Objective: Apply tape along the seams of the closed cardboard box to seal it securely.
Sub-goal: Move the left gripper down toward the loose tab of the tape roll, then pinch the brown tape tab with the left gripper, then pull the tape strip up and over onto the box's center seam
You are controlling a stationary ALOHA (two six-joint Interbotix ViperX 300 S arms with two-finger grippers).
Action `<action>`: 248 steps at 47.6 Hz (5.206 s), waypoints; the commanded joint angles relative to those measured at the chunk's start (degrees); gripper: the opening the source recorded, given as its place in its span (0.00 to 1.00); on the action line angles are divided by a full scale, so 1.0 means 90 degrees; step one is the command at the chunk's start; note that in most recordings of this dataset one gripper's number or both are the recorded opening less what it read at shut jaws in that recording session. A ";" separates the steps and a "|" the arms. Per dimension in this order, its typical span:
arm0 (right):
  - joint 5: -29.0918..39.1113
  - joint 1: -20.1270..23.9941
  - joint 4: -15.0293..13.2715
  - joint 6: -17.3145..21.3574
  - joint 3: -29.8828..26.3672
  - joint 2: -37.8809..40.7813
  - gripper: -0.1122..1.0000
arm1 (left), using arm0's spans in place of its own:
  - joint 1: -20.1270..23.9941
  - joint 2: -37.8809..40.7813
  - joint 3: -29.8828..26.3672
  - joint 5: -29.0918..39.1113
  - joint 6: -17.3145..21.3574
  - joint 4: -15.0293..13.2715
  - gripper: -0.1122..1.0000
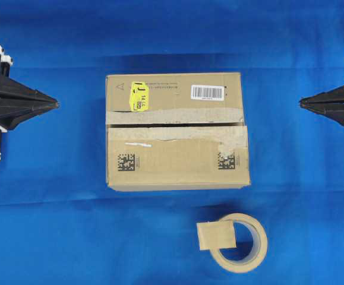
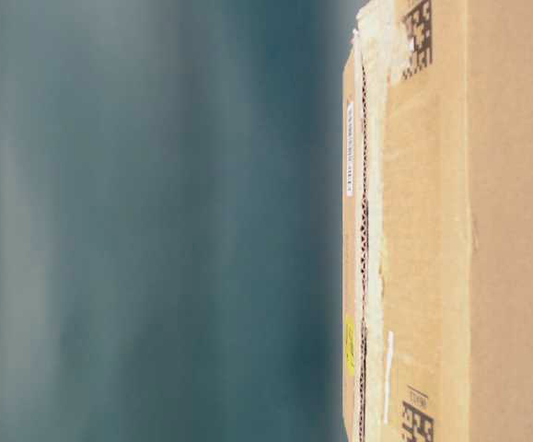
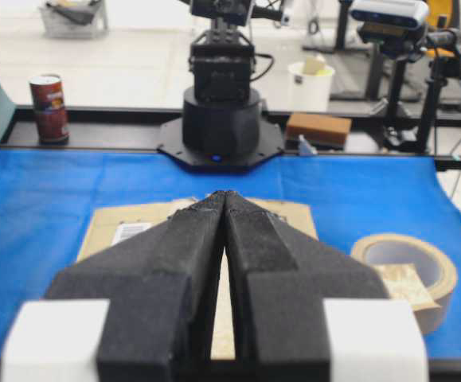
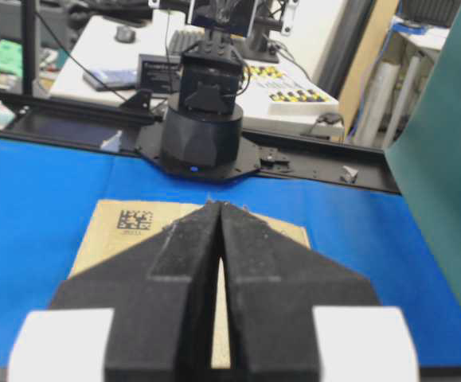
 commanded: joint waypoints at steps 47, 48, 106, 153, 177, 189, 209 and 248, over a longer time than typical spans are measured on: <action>0.0117 0.0000 0.0020 0.0020 -0.0273 0.0107 0.09 | -0.1924 0.2959 -0.0937 -0.1826 0.4131 -0.0127 0.18; 0.0107 0.0000 0.0020 0.0020 -0.0273 0.0117 0.09 | -0.1943 0.3125 -0.1045 -0.1826 0.4297 -0.0117 0.21; 0.0205 0.0010 0.0010 -0.0039 -0.0273 0.0166 0.09 | -0.2158 0.7949 -0.4365 -0.0176 0.7793 -0.0215 0.62; 0.0303 0.0088 0.0010 -0.0020 -0.0273 0.0205 0.09 | -0.2051 0.7764 -0.4590 0.0449 0.7773 -0.0244 0.10; 0.0303 0.0137 0.0020 -0.0010 -0.0283 0.0176 0.09 | -0.1973 0.6592 -0.4600 0.0576 0.7871 -0.0225 0.10; 0.0303 0.0137 0.0010 0.0000 -0.0293 0.0205 0.09 | -0.1631 0.6055 -0.4443 0.0615 0.7939 -0.0195 0.10; 0.0313 0.0146 0.0010 0.0000 -0.0283 0.0215 0.09 | -0.1035 0.5840 -0.4248 0.0527 0.8398 -0.0186 0.10; 0.0332 0.0146 -0.0010 -0.0068 -0.0225 0.0469 0.09 | 0.0234 0.4990 -0.3057 0.0176 0.8398 -0.0225 0.10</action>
